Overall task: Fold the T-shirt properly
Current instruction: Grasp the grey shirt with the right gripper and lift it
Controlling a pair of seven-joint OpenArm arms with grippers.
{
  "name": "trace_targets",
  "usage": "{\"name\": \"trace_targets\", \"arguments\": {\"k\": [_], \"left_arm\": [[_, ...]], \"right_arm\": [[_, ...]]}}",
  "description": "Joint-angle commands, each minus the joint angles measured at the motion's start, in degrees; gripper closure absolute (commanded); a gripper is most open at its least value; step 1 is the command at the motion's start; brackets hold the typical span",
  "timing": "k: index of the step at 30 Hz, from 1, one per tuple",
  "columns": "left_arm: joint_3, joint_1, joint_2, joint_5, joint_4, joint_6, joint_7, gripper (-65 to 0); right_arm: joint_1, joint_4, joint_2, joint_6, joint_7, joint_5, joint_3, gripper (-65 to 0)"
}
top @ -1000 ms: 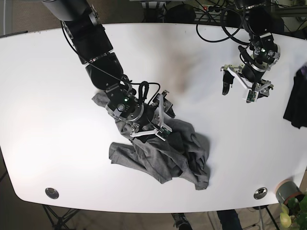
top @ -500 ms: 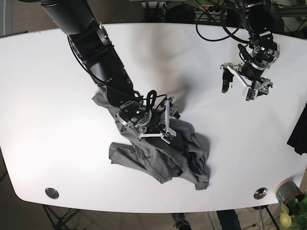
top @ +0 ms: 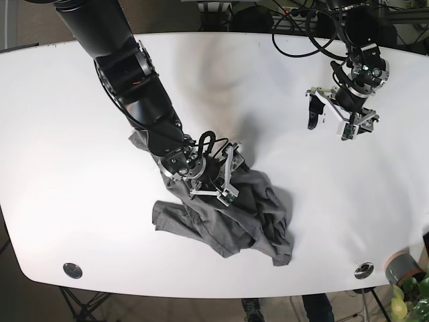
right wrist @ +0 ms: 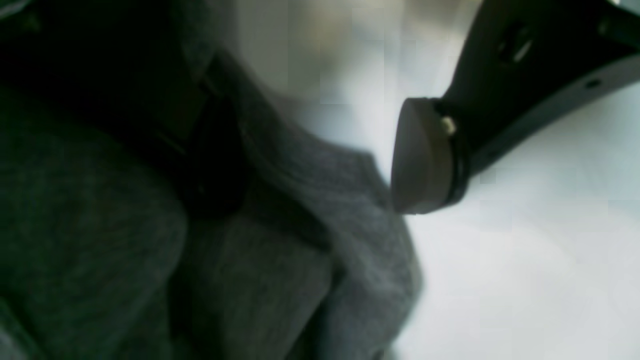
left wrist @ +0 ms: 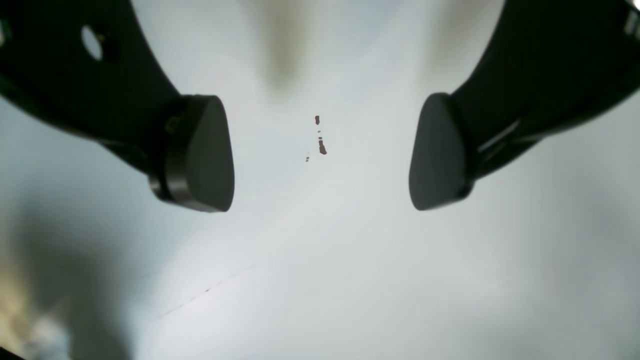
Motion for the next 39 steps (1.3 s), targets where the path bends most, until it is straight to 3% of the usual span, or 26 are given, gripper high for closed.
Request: {"name": "trace_targets", "arguments": {"k": [1,3,5,13,17,20,26,30,39], "left_arm": [[-0.19,-0.44,-0.55,-0.65,0.11,-0.03,-1.20,-50.4],[-0.19,-0.44,-0.64,-0.65,-0.51,-0.03,-1.20,-50.4],[-0.19,-0.44,-0.73,-0.73,-0.77,-0.03,-1.20,-50.4],[-0.28,-0.53,-0.82,-0.82,-1.03,-0.03,-1.20,-50.4],[-0.19,-0.53,-0.82,-0.91,-0.86,-0.03,-1.20,-50.4],[-0.10,-0.53,-0.64,-0.91,-0.68,-0.12,-1.20,-50.4],[-0.10,-0.53,-0.73,-1.09,-0.59,-0.12,-1.20,-50.4],[-0.10,-0.44,-0.55,-1.17,0.11,-0.21,-1.20,-50.4],[2.80,-0.53,-0.47,-1.17,8.81,-0.21,-1.20,-50.4]], "right_arm": [[1.78,-0.54,-0.20,0.02,0.31,0.36,0.21,-43.6],[1.69,-0.54,-0.20,0.02,0.40,0.36,0.21,-42.3],[1.25,-0.54,-0.20,0.02,0.40,0.36,0.12,-37.1],[-1.12,-0.36,-0.20,0.02,1.98,0.89,0.29,-2.1],[-4.99,8.34,0.06,-0.07,-0.65,0.80,2.14,-2.4],[-9.04,21.18,1.64,-0.33,-8.57,0.63,6.54,-2.2],[-14.40,45.35,1.99,0.11,-24.83,0.80,11.90,-2.2],[-15.19,56.34,1.99,0.20,-31.42,0.89,13.92,-2.2],[-10.09,67.42,2.08,0.20,-36.61,0.89,17.61,-2.2]]}}
